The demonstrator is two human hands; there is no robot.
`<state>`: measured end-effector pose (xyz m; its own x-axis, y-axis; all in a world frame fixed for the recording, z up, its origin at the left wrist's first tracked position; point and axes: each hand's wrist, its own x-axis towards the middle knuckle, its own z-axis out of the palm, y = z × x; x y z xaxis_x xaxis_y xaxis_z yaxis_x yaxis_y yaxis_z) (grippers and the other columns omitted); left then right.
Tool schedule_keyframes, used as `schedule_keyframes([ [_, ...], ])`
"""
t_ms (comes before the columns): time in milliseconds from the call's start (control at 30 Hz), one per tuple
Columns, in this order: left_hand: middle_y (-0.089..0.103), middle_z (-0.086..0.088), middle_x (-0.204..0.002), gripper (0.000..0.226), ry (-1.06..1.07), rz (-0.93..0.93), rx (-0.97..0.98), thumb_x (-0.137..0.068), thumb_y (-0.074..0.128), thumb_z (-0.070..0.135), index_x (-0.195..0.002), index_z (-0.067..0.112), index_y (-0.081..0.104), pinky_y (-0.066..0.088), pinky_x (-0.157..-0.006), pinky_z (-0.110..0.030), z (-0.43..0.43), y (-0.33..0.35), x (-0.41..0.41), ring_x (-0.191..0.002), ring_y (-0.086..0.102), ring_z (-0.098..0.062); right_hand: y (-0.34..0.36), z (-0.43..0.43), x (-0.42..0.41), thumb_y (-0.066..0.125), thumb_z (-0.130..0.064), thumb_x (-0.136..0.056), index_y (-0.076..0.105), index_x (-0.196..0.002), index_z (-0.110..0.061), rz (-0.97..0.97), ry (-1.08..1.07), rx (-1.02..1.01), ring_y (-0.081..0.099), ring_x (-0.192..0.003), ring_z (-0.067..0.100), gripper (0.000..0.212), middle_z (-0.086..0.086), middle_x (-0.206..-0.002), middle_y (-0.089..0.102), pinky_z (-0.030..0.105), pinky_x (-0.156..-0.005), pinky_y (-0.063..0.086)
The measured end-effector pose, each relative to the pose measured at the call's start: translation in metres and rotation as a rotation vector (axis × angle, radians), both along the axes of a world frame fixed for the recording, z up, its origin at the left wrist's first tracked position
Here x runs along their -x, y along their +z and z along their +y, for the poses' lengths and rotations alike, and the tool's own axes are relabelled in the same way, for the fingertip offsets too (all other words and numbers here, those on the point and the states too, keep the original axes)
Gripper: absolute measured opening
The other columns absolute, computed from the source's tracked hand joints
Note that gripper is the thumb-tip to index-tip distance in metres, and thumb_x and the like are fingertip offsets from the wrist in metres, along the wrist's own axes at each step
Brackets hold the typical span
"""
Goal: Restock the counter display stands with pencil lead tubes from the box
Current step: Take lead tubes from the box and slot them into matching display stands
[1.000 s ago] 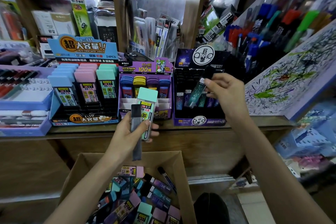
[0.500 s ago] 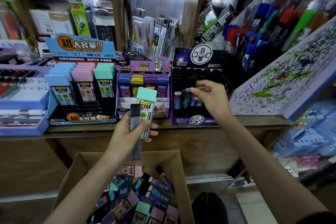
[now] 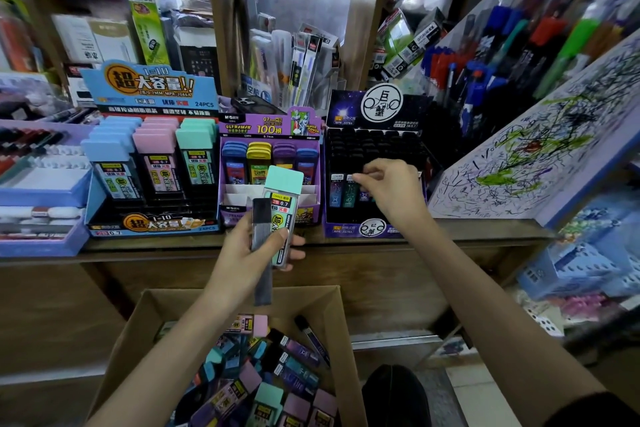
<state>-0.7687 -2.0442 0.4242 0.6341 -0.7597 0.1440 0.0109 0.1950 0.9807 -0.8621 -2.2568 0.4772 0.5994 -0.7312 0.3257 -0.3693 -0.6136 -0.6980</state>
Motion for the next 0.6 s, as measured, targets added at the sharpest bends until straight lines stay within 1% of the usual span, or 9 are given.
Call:
schedule_keyframes([
  [100, 0.074, -0.005, -0.092, 0.021, -0.017, -0.003, 0.013, -0.090, 0.053, 0.017, -0.110, 0.024, 0.051, 0.057, -0.060, -0.026, 0.001, 0.001, 0.001, -0.079, 0.072, -0.024, 0.007, 0.014, 0.007, 0.063, -0.031, -0.089, 0.069, -0.096, -0.007, 0.196, -0.072, 0.197, 0.065, -0.079, 0.020, 0.026, 0.008, -0.084, 0.070, 0.033, -0.073, 0.055],
  [167, 0.074, -0.006, -0.093, 0.023, -0.043, -0.011, 0.019, -0.089, 0.053, 0.020, -0.111, 0.022, 0.051, 0.057, -0.059, -0.026, 0.001, 0.001, 0.002, -0.079, 0.072, -0.024, 0.008, 0.027, 0.016, 0.057, -0.037, -0.091, 0.068, -0.092, -0.011, 0.176, -0.070, 0.239, 0.065, -0.073, 0.016, 0.028, 0.002, -0.078, 0.069, 0.032, -0.067, 0.054],
  [233, 0.074, -0.007, -0.093, 0.028, -0.075, -0.014, 0.019, -0.086, 0.053, 0.025, -0.112, 0.019, 0.052, 0.057, -0.059, -0.026, 0.001, 0.000, 0.003, -0.079, 0.072, -0.024, 0.009, 0.044, 0.024, 0.055, -0.037, -0.092, 0.068, -0.092, -0.015, 0.044, 0.069, 0.039, 0.066, -0.072, 0.009, 0.025, -0.003, -0.077, 0.069, 0.027, -0.067, 0.054],
  [300, 0.074, -0.007, -0.091, 0.030, -0.096, -0.024, 0.016, -0.084, 0.053, 0.028, -0.112, 0.017, 0.052, 0.056, -0.059, -0.025, 0.000, 0.000, 0.005, -0.078, 0.072, -0.024, 0.010, 0.061, 0.025, 0.055, -0.034, -0.092, 0.065, -0.095, -0.020, -0.041, 0.219, -0.186, 0.066, -0.074, 0.005, 0.018, -0.006, -0.082, 0.069, 0.021, -0.066, 0.053],
  [333, 0.074, -0.007, -0.091, 0.028, -0.101, -0.033, 0.014, -0.085, 0.053, 0.027, -0.111, 0.017, 0.052, 0.056, -0.059, -0.025, 0.000, 0.000, 0.006, -0.077, 0.072, -0.024, 0.010, 0.068, 0.022, 0.055, -0.034, -0.092, 0.064, -0.097, -0.022, -0.065, 0.261, -0.254, 0.066, -0.075, 0.005, 0.015, -0.006, -0.086, 0.068, 0.021, -0.065, 0.053],
  [400, 0.074, -0.006, -0.090, 0.025, -0.099, -0.041, 0.009, -0.087, 0.053, 0.024, -0.110, 0.018, 0.053, 0.056, -0.058, -0.025, 0.000, 0.000, 0.008, -0.075, 0.072, -0.023, 0.011, 0.076, 0.013, 0.055, -0.031, -0.093, 0.061, -0.100, -0.019, -0.090, 0.308, -0.338, 0.065, -0.078, 0.008, 0.016, -0.003, -0.091, 0.068, 0.025, -0.065, 0.054],
  [467, 0.074, -0.005, -0.089, 0.025, -0.097, -0.043, 0.008, -0.087, 0.052, 0.023, -0.111, 0.018, 0.053, 0.056, -0.057, -0.025, 0.003, 0.002, 0.007, -0.074, 0.072, -0.022, 0.012, 0.082, 0.003, 0.056, -0.027, -0.093, 0.059, -0.106, -0.009, -0.085, 0.342, -0.387, 0.063, -0.077, 0.011, 0.022, 0.002, -0.093, 0.068, 0.029, -0.066, 0.054],
  [533, 0.074, -0.003, -0.091, 0.030, -0.097, -0.036, 0.009, -0.084, 0.053, 0.026, -0.112, 0.016, 0.053, 0.057, -0.059, -0.024, 0.011, 0.005, 0.004, -0.076, 0.072, -0.020, 0.013, 0.084, -0.006, 0.058, -0.021, -0.092, 0.058, -0.107, -0.005, -0.093, 0.376, -0.444, 0.063, -0.073, 0.012, 0.022, 0.007, -0.093, 0.069, 0.028, -0.064, 0.053],
  [600, 0.073, 0.010, -0.089, 0.025, -0.038, -0.089, -0.003, -0.083, 0.054, 0.030, -0.106, 0.020, 0.056, 0.053, -0.063, -0.016, 0.022, 0.007, -0.005, -0.078, 0.070, -0.007, 0.014, 0.088, -0.016, 0.062, -0.016, -0.089, 0.059, -0.100, -0.006, -0.131, 0.415, -0.511, 0.065, -0.069, 0.010, 0.015, 0.007, -0.088, 0.070, 0.024, -0.062, 0.053],
])
